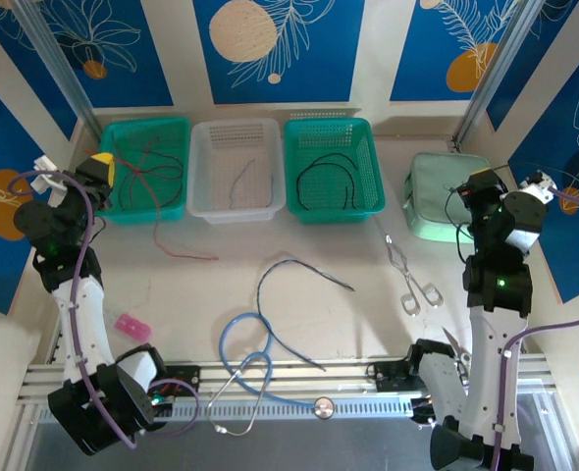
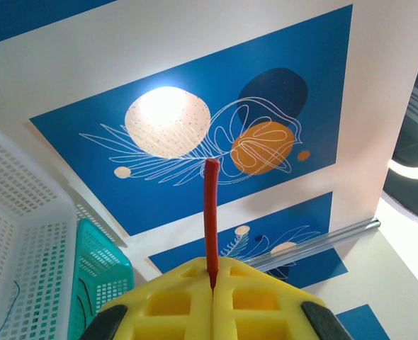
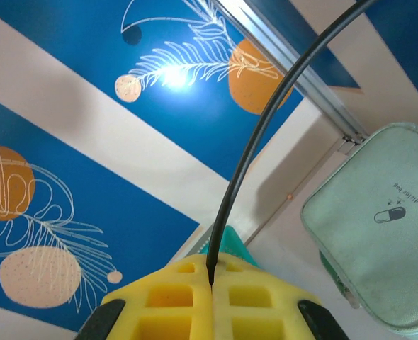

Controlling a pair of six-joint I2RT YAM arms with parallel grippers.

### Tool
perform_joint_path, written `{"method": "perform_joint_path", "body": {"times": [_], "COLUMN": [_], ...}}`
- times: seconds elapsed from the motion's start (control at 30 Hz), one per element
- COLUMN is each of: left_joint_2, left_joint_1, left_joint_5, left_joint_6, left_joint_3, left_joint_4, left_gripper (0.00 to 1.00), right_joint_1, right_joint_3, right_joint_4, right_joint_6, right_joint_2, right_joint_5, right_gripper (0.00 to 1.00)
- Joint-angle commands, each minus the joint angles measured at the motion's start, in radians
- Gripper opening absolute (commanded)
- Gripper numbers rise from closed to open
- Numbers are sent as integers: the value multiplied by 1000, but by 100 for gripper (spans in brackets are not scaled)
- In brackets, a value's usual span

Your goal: Untangle the cables

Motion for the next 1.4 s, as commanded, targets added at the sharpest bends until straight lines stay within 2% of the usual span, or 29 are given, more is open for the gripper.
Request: {"method": "perform_joint_path", "body": {"times": [0.0, 0.17, 0.3, 0.53, 0.7, 0.93, 1.07, 1.2, 1.37], "left_joint_2": [-23, -26, -33, -45, -56, -72, -77, -87, -99], "left_joint_1": [12, 12, 11, 8, 4, 3, 1, 1, -2], "left_joint_5": [5, 6, 10, 19, 21, 18, 21, 24, 33], "left_joint_6": [-6, -1, 0, 3, 7, 8, 7, 37, 70], "left_joint_3": [0, -11, -17, -34, -43, -59, -63, -68, -73], "left_joint_4": [35, 28, 19, -2, -12, -18, -19, -53, -91], "left_gripper": [0, 0, 0, 0, 0, 0, 0, 0, 0], "right_joint_1": [-2, 28, 120, 344, 409, 499, 529, 544, 534], "right_joint_3": [59, 129, 212, 394, 509, 628, 676, 819, 942], "right_joint_4": [36, 111, 150, 224, 268, 313, 214, -94, -349], "right_joint_6": [-27, 46, 44, -80, -121, -299, -328, -329, -314], "right_joint_2": [31, 108, 200, 410, 566, 805, 945, 1136, 1370], "right_joint_5": [-95, -143, -132, -48, -13, 118, 101, 69, -124], "right_gripper": [0, 0, 0, 0, 0, 0, 0, 0, 0]}}
